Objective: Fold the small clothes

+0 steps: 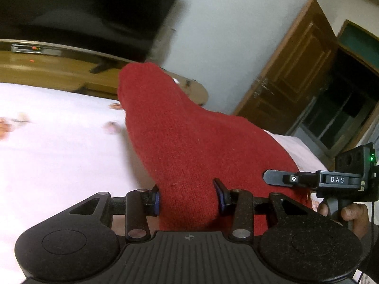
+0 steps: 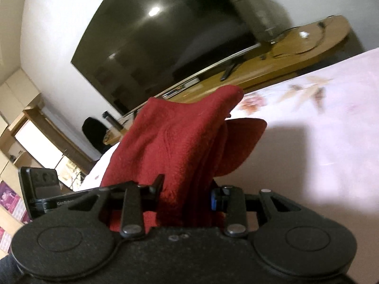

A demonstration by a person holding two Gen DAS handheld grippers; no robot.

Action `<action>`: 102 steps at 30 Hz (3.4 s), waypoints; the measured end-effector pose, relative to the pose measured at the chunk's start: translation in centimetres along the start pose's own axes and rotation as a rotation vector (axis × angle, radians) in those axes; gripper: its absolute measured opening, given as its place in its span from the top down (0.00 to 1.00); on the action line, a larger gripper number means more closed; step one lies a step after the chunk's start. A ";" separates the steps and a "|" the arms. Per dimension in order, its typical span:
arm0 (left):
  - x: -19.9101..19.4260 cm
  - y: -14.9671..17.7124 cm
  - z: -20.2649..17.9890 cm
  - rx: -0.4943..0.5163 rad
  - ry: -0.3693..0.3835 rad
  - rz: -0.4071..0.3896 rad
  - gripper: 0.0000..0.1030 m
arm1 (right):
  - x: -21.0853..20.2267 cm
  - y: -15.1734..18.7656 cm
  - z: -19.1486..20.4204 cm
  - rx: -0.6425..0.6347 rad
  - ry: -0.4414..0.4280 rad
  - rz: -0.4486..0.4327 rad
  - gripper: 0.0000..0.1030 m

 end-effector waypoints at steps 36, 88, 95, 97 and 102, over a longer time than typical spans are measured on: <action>-13.8 -1.2 20.1 -0.170 -0.153 -0.227 0.37 | 14.4 4.7 10.9 -0.015 0.040 0.103 0.63; -24.7 12.0 5.8 -0.008 -0.396 -0.297 0.00 | -1.6 9.1 20.8 -0.302 0.340 0.021 0.01; -30.6 16.2 -1.2 0.051 -0.402 -0.335 0.00 | -8.2 12.4 24.4 -0.348 0.363 0.020 0.01; -32.3 17.6 -3.1 0.076 -0.401 -0.342 0.00 | -10.0 12.9 25.7 -0.367 0.371 0.002 0.01; -36.6 21.0 -6.6 0.104 -0.416 -0.373 0.00 | -14.3 14.5 28.8 -0.395 0.386 -0.038 0.01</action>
Point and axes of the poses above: each gripper's, at about its wrist camera, not at the fingertips, and x roughly the way its jaws point, z to its left, y to its underside, the point moved 10 cm from there along x, roughly the way its jaws point, and after that the axes turned 14 degrees about -x, right-handed, at the moved point
